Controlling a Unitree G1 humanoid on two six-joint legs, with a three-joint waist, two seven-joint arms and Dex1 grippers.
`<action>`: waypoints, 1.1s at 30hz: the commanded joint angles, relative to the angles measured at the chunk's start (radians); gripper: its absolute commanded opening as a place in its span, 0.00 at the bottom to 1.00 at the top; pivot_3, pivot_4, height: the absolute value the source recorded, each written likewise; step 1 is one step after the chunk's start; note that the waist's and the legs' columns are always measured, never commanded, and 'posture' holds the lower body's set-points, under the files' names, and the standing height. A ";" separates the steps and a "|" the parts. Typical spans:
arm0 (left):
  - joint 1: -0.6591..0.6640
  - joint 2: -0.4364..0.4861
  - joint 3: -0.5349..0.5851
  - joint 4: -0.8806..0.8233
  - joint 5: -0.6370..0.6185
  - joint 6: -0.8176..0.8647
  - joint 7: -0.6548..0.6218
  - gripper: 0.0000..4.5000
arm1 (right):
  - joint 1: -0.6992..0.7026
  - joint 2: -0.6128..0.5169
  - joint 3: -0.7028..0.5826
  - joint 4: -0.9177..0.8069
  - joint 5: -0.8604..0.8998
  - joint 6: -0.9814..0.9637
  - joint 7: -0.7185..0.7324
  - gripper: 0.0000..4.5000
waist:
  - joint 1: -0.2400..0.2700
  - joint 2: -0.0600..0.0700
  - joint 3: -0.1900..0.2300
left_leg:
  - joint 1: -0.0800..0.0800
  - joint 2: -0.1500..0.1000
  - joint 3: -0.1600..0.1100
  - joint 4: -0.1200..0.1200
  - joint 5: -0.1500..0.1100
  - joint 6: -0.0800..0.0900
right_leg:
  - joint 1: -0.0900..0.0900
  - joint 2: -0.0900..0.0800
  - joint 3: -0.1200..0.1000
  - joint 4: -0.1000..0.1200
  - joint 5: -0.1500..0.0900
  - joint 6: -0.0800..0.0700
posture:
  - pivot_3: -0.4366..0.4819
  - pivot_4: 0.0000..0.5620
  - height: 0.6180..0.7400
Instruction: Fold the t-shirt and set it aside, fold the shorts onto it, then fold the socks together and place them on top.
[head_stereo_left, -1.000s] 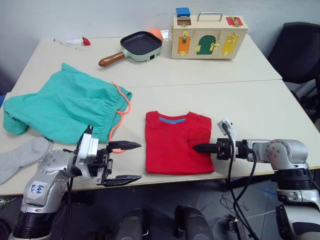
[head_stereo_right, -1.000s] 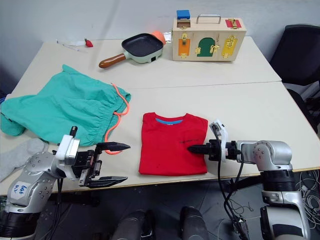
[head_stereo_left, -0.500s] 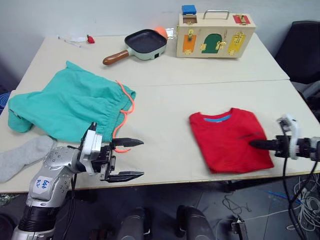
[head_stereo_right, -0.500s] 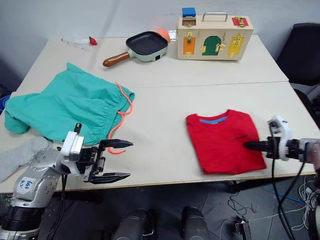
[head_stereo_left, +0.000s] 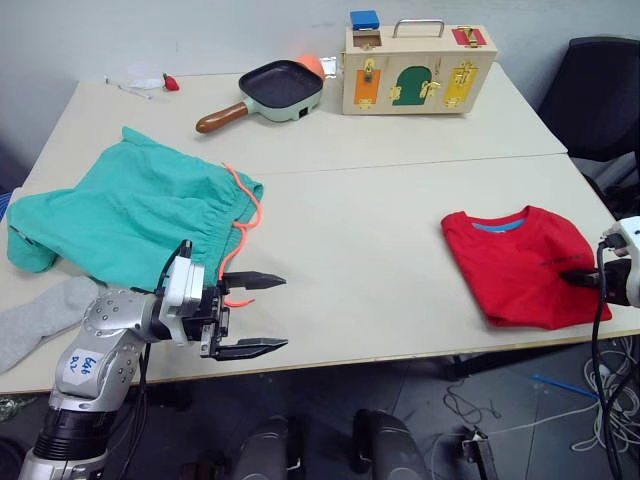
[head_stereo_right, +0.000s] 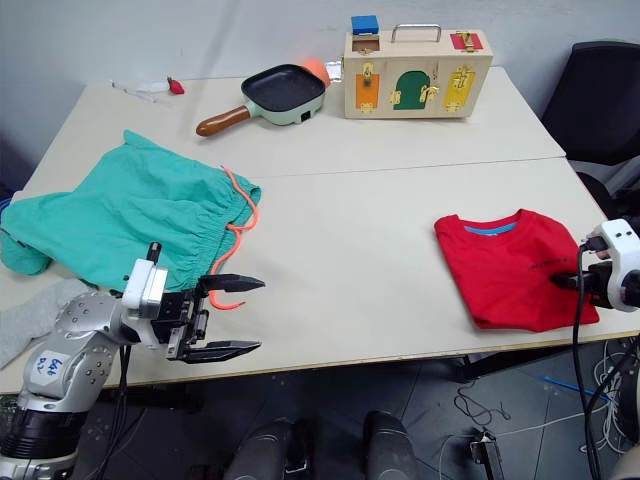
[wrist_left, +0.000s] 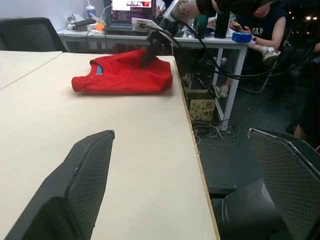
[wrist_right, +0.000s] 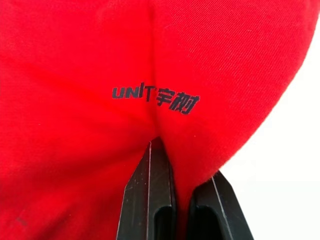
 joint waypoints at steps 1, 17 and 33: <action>0.018 0.021 0.030 -0.021 -0.002 -0.006 0.004 1.00 | 0.002 0.010 -0.066 0.029 0.004 -0.063 -0.056 0.00 | 0.000 0.000 0.000 | 0.000 0.000 0.000 0.000 0.000 0.000 | 0.000 0.000 0.000 0.000 0.000 0.000 | 0.48 0.27 1.00; -0.017 0.034 0.050 0.058 0.023 -0.006 0.031 1.00 | 0.220 -0.062 -0.302 -0.196 0.113 -0.448 0.128 0.99 | -0.003 0.004 0.000 | 0.000 0.000 0.000 0.001 0.001 0.001 | 0.000 0.000 0.000 0.001 0.000 0.000 | 0.48 0.27 1.00; 0.313 0.063 0.433 0.192 0.051 -0.072 0.196 1.00 | 0.673 0.392 -0.242 -1.121 0.234 -0.584 0.028 0.99 | 0.009 -0.001 -0.002 | 0.000 0.003 0.003 0.001 -0.002 -0.004 | -0.006 -0.001 -0.001 0.007 -0.001 -0.003 | 0.48 0.27 1.00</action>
